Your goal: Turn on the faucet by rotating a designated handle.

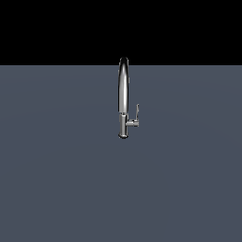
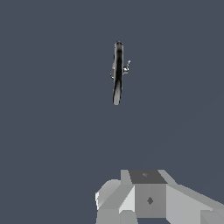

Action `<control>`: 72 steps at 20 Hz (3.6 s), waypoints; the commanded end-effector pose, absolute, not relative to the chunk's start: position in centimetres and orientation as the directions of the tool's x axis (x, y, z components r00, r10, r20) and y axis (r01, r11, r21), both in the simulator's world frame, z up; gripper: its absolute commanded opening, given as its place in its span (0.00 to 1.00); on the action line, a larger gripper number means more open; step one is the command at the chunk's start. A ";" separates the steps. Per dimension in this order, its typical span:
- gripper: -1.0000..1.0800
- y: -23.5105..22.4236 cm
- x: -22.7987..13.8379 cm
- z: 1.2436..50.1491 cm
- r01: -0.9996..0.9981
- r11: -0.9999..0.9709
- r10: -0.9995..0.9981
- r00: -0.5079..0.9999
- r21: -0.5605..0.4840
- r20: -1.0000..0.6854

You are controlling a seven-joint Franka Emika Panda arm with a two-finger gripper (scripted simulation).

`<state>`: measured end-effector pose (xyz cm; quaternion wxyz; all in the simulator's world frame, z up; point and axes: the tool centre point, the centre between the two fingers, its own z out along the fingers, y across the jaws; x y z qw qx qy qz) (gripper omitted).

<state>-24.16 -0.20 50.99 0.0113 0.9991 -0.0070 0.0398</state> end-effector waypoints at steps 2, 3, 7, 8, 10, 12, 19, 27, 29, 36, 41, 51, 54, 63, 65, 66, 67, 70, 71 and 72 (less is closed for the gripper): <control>0.00 -0.2 -24.2 51.0 -0.015 -1.000 -0.013 0.997 0.022 0.080; 0.00 -0.2 -24.1 51.0 -0.016 -1.000 -0.014 0.997 0.021 0.078; 0.00 -0.2 -23.7 50.9 -0.026 -1.000 -0.025 0.997 0.011 0.068; 0.00 -0.2 -23.5 50.9 -0.030 -1.000 -0.029 0.998 0.006 0.064; 0.00 -0.2 -23.0 50.8 -0.040 -0.999 -0.040 0.998 -0.004 0.054; 0.00 -0.3 -22.5 50.7 -0.052 -0.998 -0.053 0.998 -0.016 0.041; 0.00 -0.5 -19.5 50.1 -0.120 -0.990 -0.118 0.993 -0.079 -0.030; 0.00 -1.1 -15.0 48.6 -0.235 -0.957 -0.211 0.966 -0.169 -0.151; 0.00 -1.3 -13.8 48.1 -0.266 -0.945 -0.232 0.955 -0.190 -0.184; 0.00 -2.2 -9.9 46.2 -0.377 -0.891 -0.297 0.906 -0.254 -0.302; 0.00 -3.0 -7.2 44.4 -0.458 -0.840 -0.333 0.859 -0.292 -0.390; 0.00 -4.7 -2.2 40.1 -0.619 -0.709 -0.372 0.735 -0.338 -0.567; 0.00 -5.2 -0.8 38.5 -0.667 -0.661 -0.374 0.690 -0.344 -0.619; 0.00 -6.7 2.9 32.9 -0.805 -0.494 -0.349 0.530 -0.329 -0.773; 0.00 -7.0 3.6 31.5 -0.834 -0.451 -0.335 0.489 -0.318 -0.806; 0.00 -7.1 3.9 30.7 -0.848 -0.429 -0.327 0.467 -0.311 -0.821; 0.00 -7.2 4.3 30.0 -0.862 -0.406 -0.318 0.445 -0.304 -0.837; 0.00 -7.6 5.2 27.4 -0.901 -0.334 -0.286 0.375 -0.275 -0.882; 0.00 -7.7 5.5 26.5 -0.914 -0.309 -0.272 0.350 -0.263 -0.896; 0.00 -7.7 5.8 25.6 -0.926 -0.283 -0.258 0.325 -0.250 -0.910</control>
